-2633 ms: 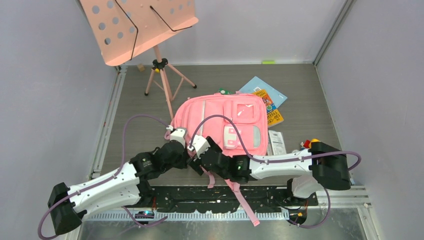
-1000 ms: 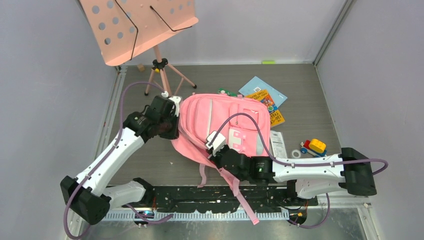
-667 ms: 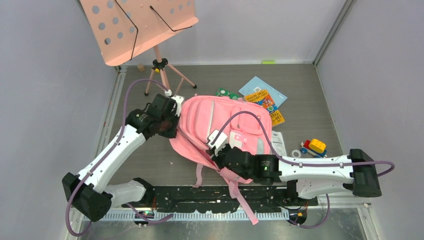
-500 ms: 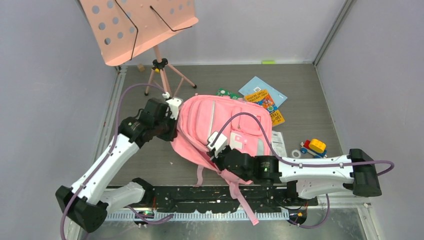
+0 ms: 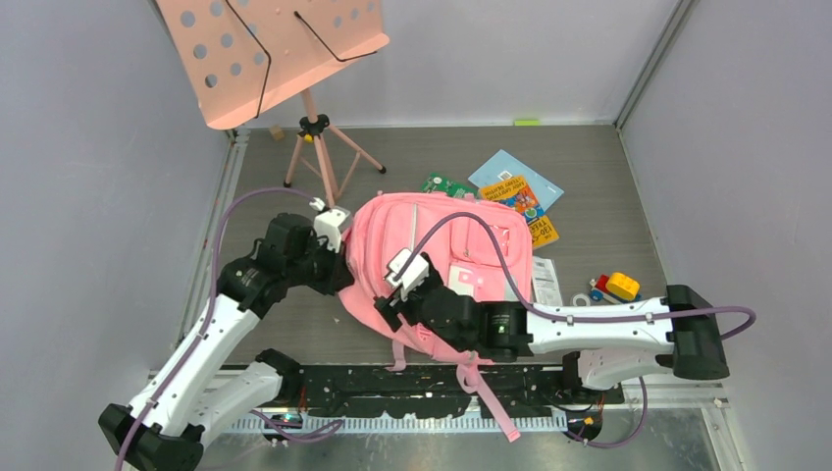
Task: Pack the student bag
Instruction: Unzip the student bag at the center of the board.
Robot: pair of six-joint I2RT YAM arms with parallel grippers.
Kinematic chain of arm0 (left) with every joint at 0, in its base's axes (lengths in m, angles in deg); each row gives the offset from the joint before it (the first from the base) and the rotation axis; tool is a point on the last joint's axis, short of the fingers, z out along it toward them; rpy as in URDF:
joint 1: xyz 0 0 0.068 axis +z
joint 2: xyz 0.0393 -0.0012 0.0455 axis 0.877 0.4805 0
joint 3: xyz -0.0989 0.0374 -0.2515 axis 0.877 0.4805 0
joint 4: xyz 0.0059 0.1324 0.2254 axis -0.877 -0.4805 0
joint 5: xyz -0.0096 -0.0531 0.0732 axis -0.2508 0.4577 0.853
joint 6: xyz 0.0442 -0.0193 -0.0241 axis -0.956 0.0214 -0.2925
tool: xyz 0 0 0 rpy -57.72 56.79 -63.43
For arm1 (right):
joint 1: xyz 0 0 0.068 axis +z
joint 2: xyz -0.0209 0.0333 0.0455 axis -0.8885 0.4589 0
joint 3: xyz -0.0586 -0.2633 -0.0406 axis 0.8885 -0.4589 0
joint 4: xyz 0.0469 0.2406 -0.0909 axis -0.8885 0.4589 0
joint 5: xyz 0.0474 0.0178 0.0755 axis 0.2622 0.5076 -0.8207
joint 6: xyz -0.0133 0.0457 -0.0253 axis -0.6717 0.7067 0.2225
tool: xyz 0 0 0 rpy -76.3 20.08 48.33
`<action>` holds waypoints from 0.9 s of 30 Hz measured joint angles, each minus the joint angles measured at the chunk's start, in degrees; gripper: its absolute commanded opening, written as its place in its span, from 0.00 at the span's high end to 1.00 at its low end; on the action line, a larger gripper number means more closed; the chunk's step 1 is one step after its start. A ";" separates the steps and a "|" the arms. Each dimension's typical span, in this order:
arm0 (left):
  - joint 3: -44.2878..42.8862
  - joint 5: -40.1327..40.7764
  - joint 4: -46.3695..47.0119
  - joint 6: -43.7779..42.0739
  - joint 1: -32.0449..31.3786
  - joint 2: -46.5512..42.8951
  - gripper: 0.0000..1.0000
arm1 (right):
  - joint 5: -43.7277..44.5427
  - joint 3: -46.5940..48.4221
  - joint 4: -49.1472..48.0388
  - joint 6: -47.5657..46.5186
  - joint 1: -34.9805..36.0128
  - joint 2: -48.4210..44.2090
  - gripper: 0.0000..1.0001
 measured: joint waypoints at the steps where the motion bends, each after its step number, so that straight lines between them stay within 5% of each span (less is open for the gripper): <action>1: 0.22 -0.35 0.02 0.26 0.00 -0.31 1.00 | 0.11 0.98 -1.05 -0.50 -0.04 1.01 0.17; 13: 1.51 -2.19 0.09 1.95 0.00 -2.67 1.00 | 0.37 5.99 -5.33 -3.96 -3.15 13.00 0.20; 15: 1.51 -2.08 0.07 1.92 0.04 -2.64 1.00 | 0.68 6.67 -5.33 -3.96 -3.41 13.99 0.30; 18: 1.51 -1.90 0.02 1.75 0.11 -2.64 1.00 | 1.84 7.48 -5.66 -4.63 -3.34 15.47 0.68; 22: 0.76 0.72 -0.72 1.68 0.15 -2.64 1.00 | 3.26 7.63 -6.45 -4.44 -2.97 16.04 0.97; 27: -3.93 5.16 -4.22 1.25 0.11 -2.67 1.00 | 4.42 7.34 -5.75 -5.38 -3.13 14.25 1.00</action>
